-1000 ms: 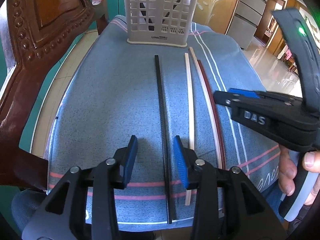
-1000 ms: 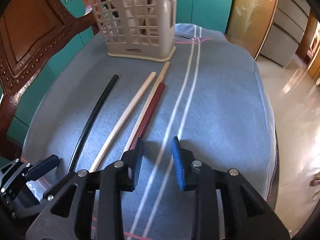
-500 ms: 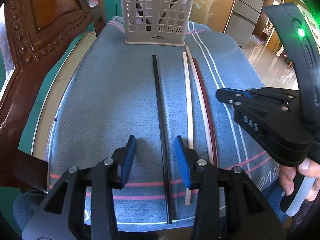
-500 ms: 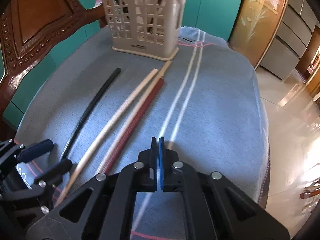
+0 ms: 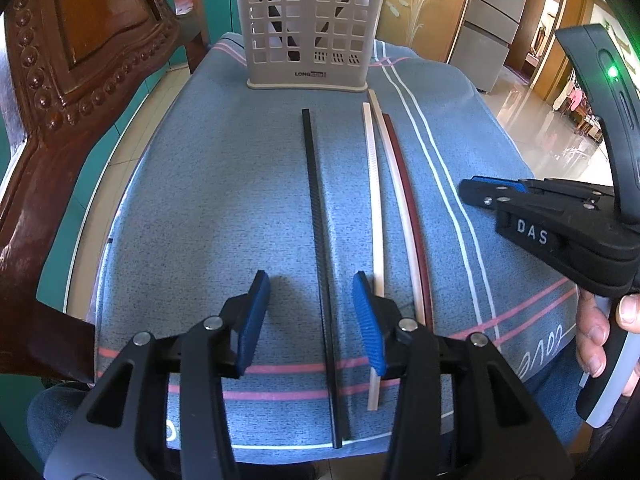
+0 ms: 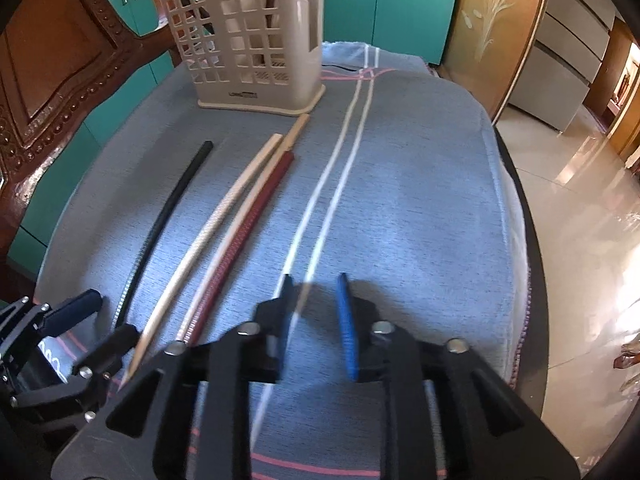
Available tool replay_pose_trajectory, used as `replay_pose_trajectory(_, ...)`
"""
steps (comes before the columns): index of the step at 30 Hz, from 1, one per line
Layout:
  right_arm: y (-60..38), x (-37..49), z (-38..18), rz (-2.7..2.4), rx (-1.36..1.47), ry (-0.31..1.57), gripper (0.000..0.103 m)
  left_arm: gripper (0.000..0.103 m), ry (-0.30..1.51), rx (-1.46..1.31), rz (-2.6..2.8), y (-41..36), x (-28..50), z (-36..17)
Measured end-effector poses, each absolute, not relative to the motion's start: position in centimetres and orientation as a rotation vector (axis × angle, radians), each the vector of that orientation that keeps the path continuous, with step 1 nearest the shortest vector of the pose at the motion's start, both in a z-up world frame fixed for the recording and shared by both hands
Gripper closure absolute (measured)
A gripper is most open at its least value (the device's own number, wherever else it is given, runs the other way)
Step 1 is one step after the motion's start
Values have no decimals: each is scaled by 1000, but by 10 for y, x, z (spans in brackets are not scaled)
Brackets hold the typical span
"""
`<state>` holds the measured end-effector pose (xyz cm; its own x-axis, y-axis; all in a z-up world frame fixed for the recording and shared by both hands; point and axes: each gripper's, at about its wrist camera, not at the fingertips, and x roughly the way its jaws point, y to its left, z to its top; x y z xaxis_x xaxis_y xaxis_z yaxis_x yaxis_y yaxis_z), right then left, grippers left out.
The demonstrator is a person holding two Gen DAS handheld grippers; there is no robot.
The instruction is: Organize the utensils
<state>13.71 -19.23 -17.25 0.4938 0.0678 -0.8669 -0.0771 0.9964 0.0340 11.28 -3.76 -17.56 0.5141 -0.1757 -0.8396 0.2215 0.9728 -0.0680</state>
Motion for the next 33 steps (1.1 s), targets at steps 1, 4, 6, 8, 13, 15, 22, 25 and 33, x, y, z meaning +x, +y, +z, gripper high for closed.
replay_pose_trajectory(1, -190, 139, -172, 93, -10, 1050, 75, 59, 1003, 52, -239, -38, 113, -176)
replay_pose_trajectory(4, -180, 143, -172, 107, -23, 1048, 75, 57, 1001, 59, -241, -39, 113, -176)
replay_pose_trajectory(6, -174, 146, -173, 116, -38, 1036, 75, 57, 1001, 60, -242, -39, 113, -176)
replay_pose_trajectory(8, -170, 145, -174, 114, -67, 1025, 76, 56, 1001, 61, -242, -39, 113, -176)
replay_pose_trajectory(13, -165, 141, -173, 138, -101, 1009, 96, 56, 999, 67, -246, -41, 112, -177)
replay_pose_trajectory(15, -166, 137, -173, 139, -106, 1007, 99, 55, 999, 66, -246, -41, 112, -177)
replay_pose_trajectory(22, -182, 135, -174, 107, -93, 1018, 100, 54, 999, 61, -249, -40, 112, -176)
replay_pose_trajectory(25, -193, 134, -173, 94, -71, 1025, 100, 54, 995, 64, -240, -41, 111, -177)
replay_pose_trajectory(33, -222, 133, -166, 109, 57, 1037, 100, 57, 1003, -38, -233, -25, 118, -171)
